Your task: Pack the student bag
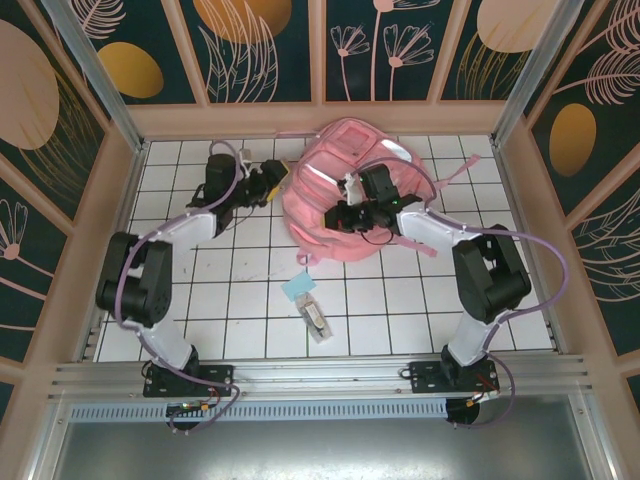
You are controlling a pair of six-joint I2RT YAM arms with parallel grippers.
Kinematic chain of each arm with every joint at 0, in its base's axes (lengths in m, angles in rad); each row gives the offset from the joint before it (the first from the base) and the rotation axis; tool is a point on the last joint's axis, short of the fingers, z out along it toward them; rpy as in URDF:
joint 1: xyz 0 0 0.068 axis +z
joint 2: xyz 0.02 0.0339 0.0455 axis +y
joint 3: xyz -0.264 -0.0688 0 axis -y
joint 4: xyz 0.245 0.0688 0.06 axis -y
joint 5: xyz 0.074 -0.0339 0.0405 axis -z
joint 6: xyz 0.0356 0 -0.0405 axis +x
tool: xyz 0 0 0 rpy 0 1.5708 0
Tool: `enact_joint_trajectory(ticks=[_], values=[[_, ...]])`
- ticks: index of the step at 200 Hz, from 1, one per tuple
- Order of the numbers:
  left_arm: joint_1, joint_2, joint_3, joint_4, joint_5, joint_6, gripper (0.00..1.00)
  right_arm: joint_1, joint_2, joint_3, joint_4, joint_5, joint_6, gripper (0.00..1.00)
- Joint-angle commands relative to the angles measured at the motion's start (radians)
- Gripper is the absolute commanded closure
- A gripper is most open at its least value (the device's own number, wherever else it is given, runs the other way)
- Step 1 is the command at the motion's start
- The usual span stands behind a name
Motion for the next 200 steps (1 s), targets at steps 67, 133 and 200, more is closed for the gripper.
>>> enact_joint_trajectory(ticks=[67, 133, 200], values=[[-0.085, -0.034, -0.111, 0.148, -0.072, -0.163, 0.24, 0.122, -0.034, 0.081, 0.144, -0.075, -0.023, 1.0], [-0.122, 0.131, -0.075, 0.339, -0.074, -0.275, 0.94, 0.199, -0.056, 0.039, 0.014, -0.018, -0.086, 1.0], [-0.052, 0.08, -0.008, 0.18, -0.063, -0.153, 1.0, 0.039, -0.183, -0.226, -0.31, 0.242, -0.113, 1.0]])
